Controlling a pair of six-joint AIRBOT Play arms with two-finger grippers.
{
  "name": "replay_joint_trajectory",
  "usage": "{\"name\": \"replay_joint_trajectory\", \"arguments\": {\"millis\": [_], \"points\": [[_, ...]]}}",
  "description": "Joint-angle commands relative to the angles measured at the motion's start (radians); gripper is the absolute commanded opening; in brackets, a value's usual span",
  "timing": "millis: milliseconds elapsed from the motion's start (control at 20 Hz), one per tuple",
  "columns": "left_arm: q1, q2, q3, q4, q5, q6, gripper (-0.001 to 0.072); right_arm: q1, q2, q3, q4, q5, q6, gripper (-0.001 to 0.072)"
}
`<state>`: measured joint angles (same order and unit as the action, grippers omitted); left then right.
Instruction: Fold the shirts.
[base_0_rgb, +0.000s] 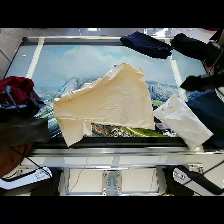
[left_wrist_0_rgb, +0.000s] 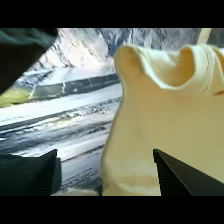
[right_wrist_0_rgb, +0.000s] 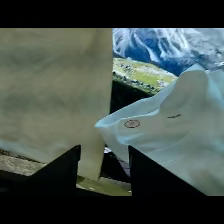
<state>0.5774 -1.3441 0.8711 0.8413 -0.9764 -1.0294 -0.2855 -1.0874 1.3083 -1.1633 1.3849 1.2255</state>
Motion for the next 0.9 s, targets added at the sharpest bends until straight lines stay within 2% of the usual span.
{"name": "replay_joint_trajectory", "arguments": {"millis": [0,250,300,400,500,550,600,650,700,850], "points": [[-0.063,-0.146,0.024,-0.035,-0.037,0.053,0.0686,-0.015,0.208,-0.315,0.167,-0.138,-0.023,0.0335],[-0.085,-0.189,0.085,-0.035,-0.034,0.073,0.0679,-0.015,0.347,-0.375,0.189,-0.173,-0.023,0.0334],[-0.085,-0.19,0.088,-0.035,-0.031,0.073,0.0624,-0.015,0.363,-0.375,0.192,-0.182,-0.022,0.0334],[-0.095,-0.197,0.09,-0.035,-0.039,0.077,0.0611,-0.015,0.381,-0.375,0.192,-0.183,-0.005,0.0334],[-0.119,-0.212,0.09,-0.035,-0.072,0.091,0.0549,-0.015,0.382,-0.375,0.196,-0.172,-0.004,0.0334],[-0.134,-0.22,0.09,-0.035,-0.093,0.099,0.0474,-0.015,0.382,-0.375,0.195,-0.168,-0.004,0.0334],[-0.146,-0.225,0.09,-0.035,-0.108,0.099,0.0309,-0.015,0.382,-0.375,0.196,-0.165,-0.002,0.0334],[-0.157,-0.224,0.09,-0.035,-0.113,0.099,0.0111,-0.015,0.382,-0.375,0.196,-0.161,0.01,0.0334],[-0.163,-0.222,0.09,-0.04,-0.114,0.099,0.0011,-0.015,0.382,-0.375,0.195,-0.156,0.02,0.0334],[-0.158,-0.202,0.097,-0.045,-0.134,0.099,0.0011,-0.016,0.382,-0.375,0.113,-0.095,0.022,0.0332]]}}
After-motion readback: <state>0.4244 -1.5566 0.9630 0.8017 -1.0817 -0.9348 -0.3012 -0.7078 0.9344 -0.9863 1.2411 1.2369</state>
